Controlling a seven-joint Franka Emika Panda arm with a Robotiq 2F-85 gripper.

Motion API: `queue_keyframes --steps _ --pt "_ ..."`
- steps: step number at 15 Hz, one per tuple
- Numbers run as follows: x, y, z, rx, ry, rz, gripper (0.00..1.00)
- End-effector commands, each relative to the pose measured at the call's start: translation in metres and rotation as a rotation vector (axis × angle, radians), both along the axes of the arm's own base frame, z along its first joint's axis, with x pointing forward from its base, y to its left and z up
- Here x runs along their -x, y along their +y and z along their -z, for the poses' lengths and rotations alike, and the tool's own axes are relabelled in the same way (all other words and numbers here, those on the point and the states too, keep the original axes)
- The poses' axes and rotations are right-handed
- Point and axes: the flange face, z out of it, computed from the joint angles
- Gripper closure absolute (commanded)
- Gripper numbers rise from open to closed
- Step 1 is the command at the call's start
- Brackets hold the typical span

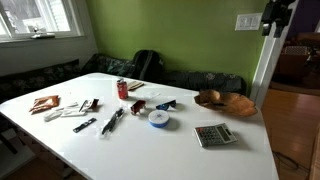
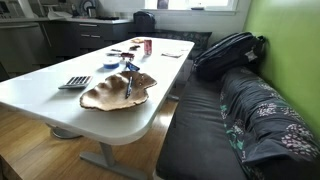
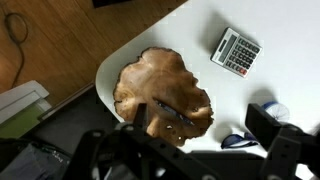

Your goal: Pick up the red toy cart and move it into the wooden bowl

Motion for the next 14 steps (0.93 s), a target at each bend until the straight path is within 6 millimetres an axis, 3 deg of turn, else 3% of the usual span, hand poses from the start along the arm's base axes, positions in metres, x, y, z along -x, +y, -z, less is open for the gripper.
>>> queue_keyframes --steps 1,4,5,6,8,14 --pt "-0.026 0.065 -0.053 0.083 -0.021 0.035 0.0" --pt "-0.046 0.127 -0.095 0.171 -0.055 0.04 0.0" --pt "-0.047 0.142 -0.101 0.21 -0.064 -0.037 0.0" --pt "-0.037 0.125 -0.092 0.157 -0.083 -0.001 0.0" --pt "-0.041 0.148 -0.104 0.194 -0.094 -0.039 0.0" --pt "-0.048 0.144 -0.1 0.2 -0.081 -0.037 0.0"
